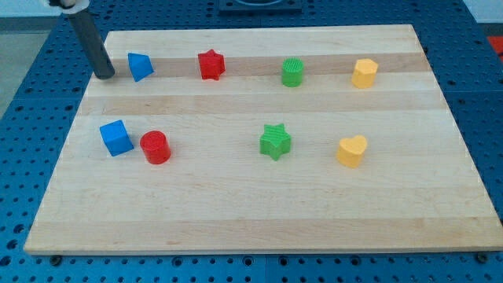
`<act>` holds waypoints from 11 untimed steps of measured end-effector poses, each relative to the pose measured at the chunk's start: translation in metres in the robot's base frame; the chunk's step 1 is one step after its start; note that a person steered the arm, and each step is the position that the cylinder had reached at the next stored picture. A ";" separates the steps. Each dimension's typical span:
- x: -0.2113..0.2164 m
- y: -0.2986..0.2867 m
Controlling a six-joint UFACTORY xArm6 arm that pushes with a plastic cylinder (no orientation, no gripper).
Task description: Nudge blue cube a bit up
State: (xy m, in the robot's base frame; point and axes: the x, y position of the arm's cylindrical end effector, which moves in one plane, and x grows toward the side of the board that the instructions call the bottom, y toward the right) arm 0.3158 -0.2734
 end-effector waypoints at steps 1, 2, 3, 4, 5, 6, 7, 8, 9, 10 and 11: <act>0.033 -0.008; 0.056 -0.013; 0.080 -0.026; 0.108 -0.030; 0.109 -0.030; 0.149 -0.026; 0.181 -0.021; 0.200 -0.017; 0.179 0.023; 0.172 0.042; 0.167 0.059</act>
